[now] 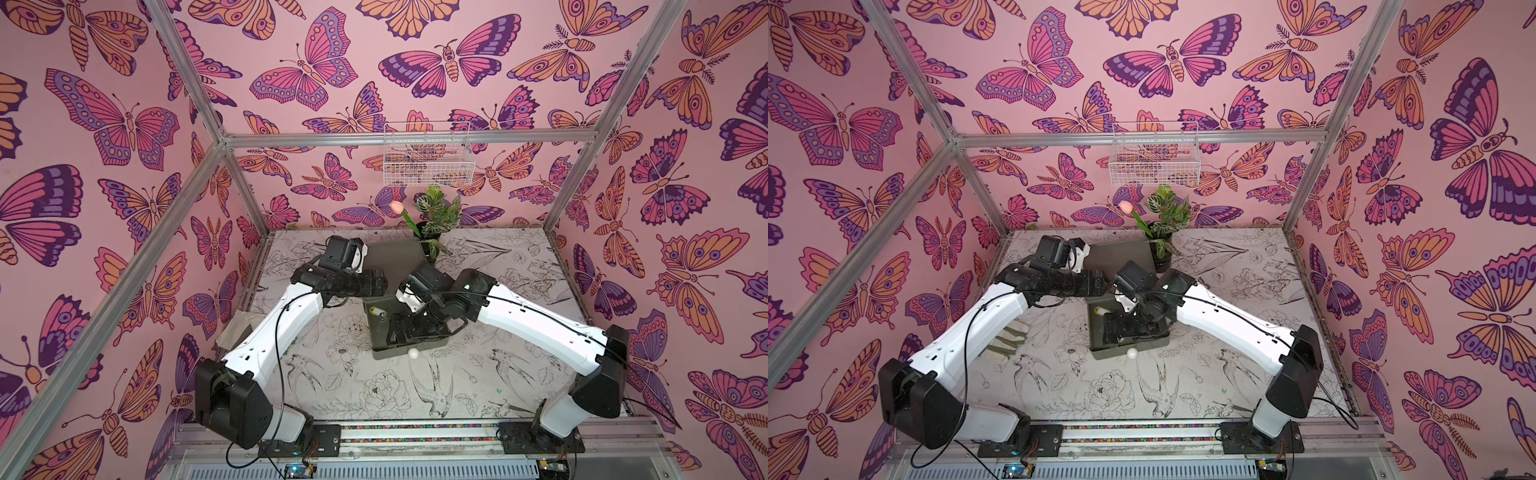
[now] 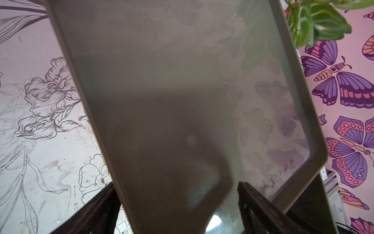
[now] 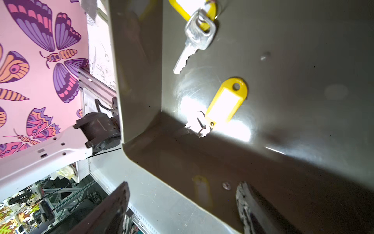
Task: Take the keys out of the drawer
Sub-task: Open the drawer in the storage box, then pick up the key from the drawer.
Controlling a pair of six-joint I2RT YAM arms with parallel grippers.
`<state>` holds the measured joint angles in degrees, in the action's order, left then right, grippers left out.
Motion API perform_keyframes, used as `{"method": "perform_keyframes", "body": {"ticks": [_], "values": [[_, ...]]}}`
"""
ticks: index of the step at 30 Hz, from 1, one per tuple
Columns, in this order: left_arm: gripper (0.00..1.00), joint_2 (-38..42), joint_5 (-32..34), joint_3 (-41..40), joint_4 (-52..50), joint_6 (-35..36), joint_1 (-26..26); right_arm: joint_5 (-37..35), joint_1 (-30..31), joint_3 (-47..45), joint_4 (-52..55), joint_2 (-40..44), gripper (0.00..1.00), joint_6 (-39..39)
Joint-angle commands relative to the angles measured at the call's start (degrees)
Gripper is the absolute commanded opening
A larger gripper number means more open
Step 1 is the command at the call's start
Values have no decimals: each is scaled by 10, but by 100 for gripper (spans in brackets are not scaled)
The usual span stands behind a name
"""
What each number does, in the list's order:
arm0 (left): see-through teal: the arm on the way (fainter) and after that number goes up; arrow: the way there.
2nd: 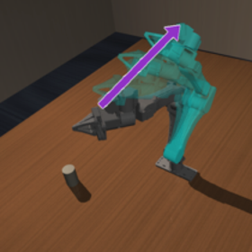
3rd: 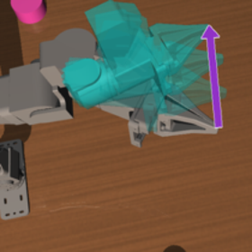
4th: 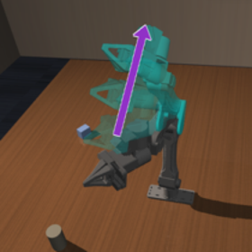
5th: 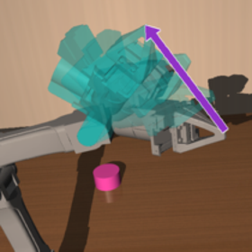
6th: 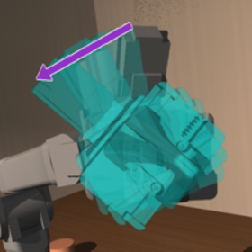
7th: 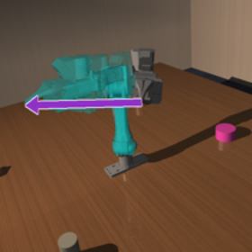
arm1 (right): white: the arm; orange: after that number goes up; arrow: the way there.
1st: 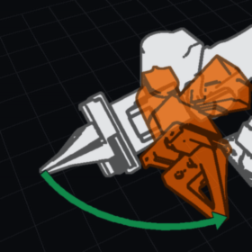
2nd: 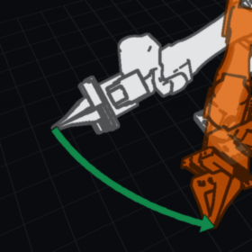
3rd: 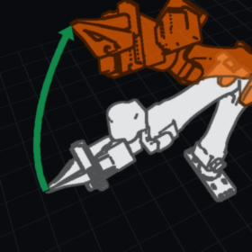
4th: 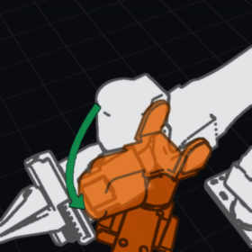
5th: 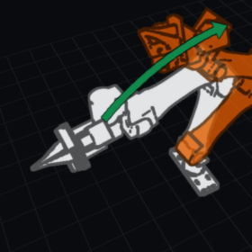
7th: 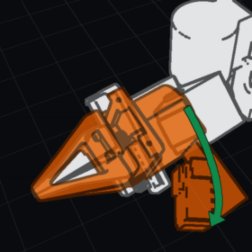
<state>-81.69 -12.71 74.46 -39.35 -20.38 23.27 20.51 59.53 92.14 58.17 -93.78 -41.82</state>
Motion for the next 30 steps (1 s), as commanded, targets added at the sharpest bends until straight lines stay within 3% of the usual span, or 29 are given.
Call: {"method": "perform_keyframes", "body": {"ticks": [1, 14, 22, 30], "values": [[94, -10, 3, 7, -14, 13, 5, 25, 11, -22, 24, 9, 86, -15], [95, -43, 1, 16, -16, 31, 5, 5, 13, -5, 42, -18, 87, -7], [95, -10, 8, 0, -4, 11, 5, -190, 22, 43, 61, -34, 83, -4], [94, 37, 18, -43, 23, 2, 5, -233, 34, 68, 13, -47, 82, 8]]}}
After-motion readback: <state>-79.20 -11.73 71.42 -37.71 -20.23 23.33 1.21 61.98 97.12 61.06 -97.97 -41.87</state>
